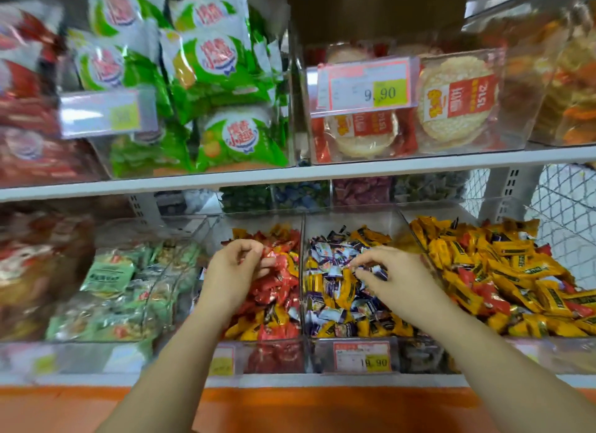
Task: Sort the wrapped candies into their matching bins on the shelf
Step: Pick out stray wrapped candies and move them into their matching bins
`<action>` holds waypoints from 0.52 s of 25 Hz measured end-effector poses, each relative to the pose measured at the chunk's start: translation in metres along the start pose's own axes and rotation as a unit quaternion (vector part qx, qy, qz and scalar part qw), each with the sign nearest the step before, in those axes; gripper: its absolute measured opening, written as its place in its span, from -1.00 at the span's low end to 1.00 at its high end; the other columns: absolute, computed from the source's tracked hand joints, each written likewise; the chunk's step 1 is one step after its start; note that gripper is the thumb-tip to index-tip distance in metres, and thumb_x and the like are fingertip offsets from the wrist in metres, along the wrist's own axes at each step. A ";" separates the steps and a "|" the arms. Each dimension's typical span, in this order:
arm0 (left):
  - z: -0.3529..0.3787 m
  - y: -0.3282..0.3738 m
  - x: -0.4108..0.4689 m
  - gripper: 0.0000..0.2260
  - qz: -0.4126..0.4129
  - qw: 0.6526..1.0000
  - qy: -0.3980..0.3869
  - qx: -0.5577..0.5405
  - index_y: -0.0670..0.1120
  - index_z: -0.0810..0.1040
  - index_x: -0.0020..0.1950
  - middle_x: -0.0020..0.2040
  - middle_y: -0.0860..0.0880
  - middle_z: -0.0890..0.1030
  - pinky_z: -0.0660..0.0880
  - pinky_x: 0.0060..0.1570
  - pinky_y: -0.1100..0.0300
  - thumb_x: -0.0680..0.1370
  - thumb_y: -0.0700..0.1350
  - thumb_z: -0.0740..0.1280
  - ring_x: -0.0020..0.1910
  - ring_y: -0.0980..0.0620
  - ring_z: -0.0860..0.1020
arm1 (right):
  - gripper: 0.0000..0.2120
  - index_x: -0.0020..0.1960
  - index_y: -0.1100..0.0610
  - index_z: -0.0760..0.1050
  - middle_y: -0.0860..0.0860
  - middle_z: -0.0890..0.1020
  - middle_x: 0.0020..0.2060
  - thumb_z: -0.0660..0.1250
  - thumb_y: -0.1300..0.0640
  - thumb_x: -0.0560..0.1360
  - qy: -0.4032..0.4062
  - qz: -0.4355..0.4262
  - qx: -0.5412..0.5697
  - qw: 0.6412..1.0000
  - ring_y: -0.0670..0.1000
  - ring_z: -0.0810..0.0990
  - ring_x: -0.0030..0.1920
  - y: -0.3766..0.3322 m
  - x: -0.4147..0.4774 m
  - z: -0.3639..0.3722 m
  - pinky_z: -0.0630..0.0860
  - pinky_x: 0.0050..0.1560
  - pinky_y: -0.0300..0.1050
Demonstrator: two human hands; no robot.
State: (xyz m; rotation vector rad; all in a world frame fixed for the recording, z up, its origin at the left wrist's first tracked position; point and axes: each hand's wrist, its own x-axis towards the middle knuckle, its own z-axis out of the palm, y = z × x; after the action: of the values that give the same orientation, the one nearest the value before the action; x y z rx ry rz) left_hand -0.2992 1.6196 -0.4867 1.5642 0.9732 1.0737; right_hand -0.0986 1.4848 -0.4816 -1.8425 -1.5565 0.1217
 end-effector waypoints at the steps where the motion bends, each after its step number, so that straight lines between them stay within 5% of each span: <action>1: -0.007 -0.007 0.002 -0.84 -0.011 1.000 0.004 0.017 -0.12 0.52 -0.16 -0.15 -0.11 0.63 0.59 -0.02 0.02 0.60 -0.19 0.23 -0.09 -0.03 0.66 | -0.88 0.02 -0.04 0.57 -0.17 0.54 0.02 0.30 0.11 0.52 -0.003 0.004 0.001 1.000 -0.16 0.53 0.04 0.000 0.001 0.000 0.32 0.07 -0.36; 4: -0.015 -0.015 -0.001 -0.90 -0.028 0.996 -0.005 0.080 -0.11 0.53 -0.11 -0.08 -0.07 0.60 0.58 -0.11 0.15 0.58 -0.20 0.25 -0.04 -0.04 0.60 | -0.87 0.03 -0.01 0.58 -0.19 0.51 -0.03 0.31 0.12 0.52 -0.002 0.005 0.004 1.000 -0.19 0.51 -0.08 0.001 0.002 -0.002 0.36 0.05 -0.32; 7: -0.006 -0.007 -0.004 -0.92 0.013 0.985 -0.004 0.171 -0.04 0.52 -0.05 -0.17 -0.02 0.58 0.44 -0.36 0.37 0.57 -0.20 0.27 -0.27 0.14 0.57 | -0.86 0.03 0.00 0.59 -0.18 0.53 -0.03 0.33 0.13 0.50 0.024 0.012 0.002 1.000 -0.20 0.46 0.01 0.010 0.001 -0.012 0.37 0.08 -0.30; 9: 0.008 0.005 -0.008 -0.94 0.045 0.976 -0.013 0.212 -0.04 0.52 -0.02 -0.31 0.02 0.52 0.30 -0.54 0.41 0.57 -0.17 0.26 -0.52 0.24 0.45 | -0.87 0.02 -0.01 0.59 -0.18 0.55 -0.06 0.34 0.14 0.50 0.035 0.017 0.004 0.999 -0.21 0.48 -0.04 0.019 -0.002 -0.022 0.33 -0.06 -0.42; 13: 0.056 0.024 -0.011 -0.93 0.121 0.960 -0.090 0.237 -0.04 0.53 0.00 -0.31 0.10 0.50 0.23 -0.57 0.43 0.57 -0.16 0.26 -0.58 0.28 0.37 | -0.88 -0.01 0.02 0.60 -0.22 0.54 -0.13 0.34 0.16 0.49 0.054 0.033 -0.005 0.998 -0.30 0.44 -0.15 0.043 -0.011 -0.046 0.27 -0.14 -0.63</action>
State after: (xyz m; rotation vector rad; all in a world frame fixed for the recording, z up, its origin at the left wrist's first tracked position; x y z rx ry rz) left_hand -0.2466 1.5895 -0.4737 2.1790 0.9762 0.8762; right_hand -0.0437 1.4532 -0.4758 -1.8777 -1.4268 0.0440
